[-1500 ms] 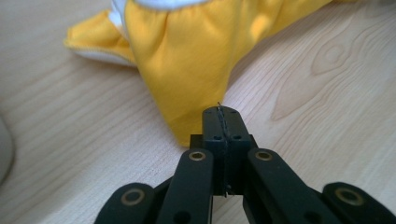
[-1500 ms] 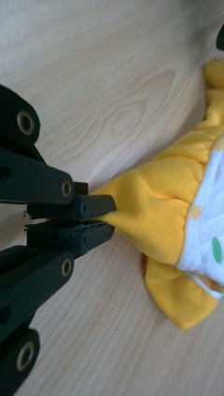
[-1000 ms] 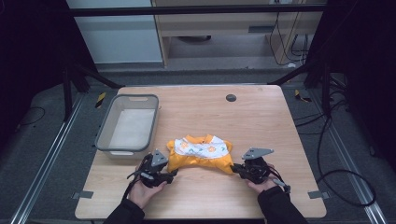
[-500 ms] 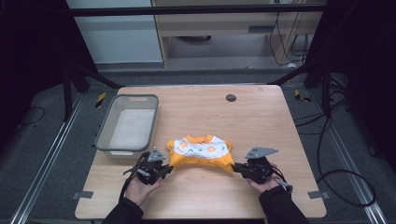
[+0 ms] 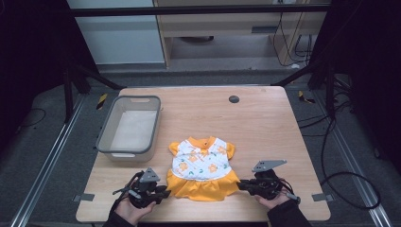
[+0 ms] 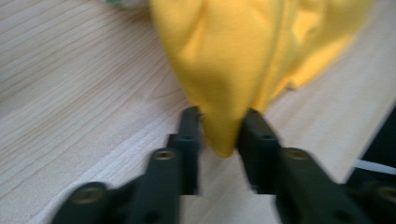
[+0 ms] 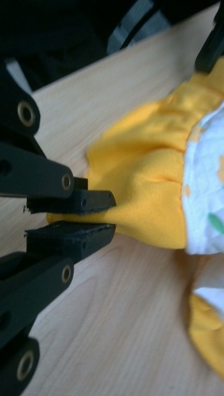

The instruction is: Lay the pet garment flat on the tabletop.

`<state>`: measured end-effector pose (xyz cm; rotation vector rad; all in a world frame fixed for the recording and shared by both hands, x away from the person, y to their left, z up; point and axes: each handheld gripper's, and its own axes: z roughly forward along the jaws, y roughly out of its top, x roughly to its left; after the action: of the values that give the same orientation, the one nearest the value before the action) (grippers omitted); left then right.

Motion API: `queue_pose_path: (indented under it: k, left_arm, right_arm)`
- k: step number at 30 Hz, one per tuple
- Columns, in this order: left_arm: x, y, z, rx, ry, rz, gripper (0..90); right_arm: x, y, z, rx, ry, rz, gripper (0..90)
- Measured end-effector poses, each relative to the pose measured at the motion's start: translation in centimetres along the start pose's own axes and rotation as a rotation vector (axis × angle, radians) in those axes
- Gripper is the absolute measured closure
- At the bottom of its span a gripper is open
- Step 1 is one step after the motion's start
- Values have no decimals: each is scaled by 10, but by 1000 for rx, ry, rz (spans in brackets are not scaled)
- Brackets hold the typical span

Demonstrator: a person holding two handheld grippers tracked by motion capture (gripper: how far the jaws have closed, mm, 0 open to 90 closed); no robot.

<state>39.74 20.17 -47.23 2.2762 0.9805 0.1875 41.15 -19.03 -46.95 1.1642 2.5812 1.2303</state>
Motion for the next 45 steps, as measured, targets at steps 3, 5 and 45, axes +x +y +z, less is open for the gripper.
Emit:
queue_pose_path:
  k: [3, 5, 45]
  left_arm:
    - [2, -1, -5, -69, 40, -22, 474]
    - [5, -1, -13, -134, 46, -40, 394]
    - [84, 103, 80, -100, 210, 3, 397]
  right_arm:
    - [-2, -4, 6, 21, -43, -5, 743]
    - [-3, -3, 3, -22, -51, 1, 688]
    - [-83, 81, 86, -117, -256, 0, 529]
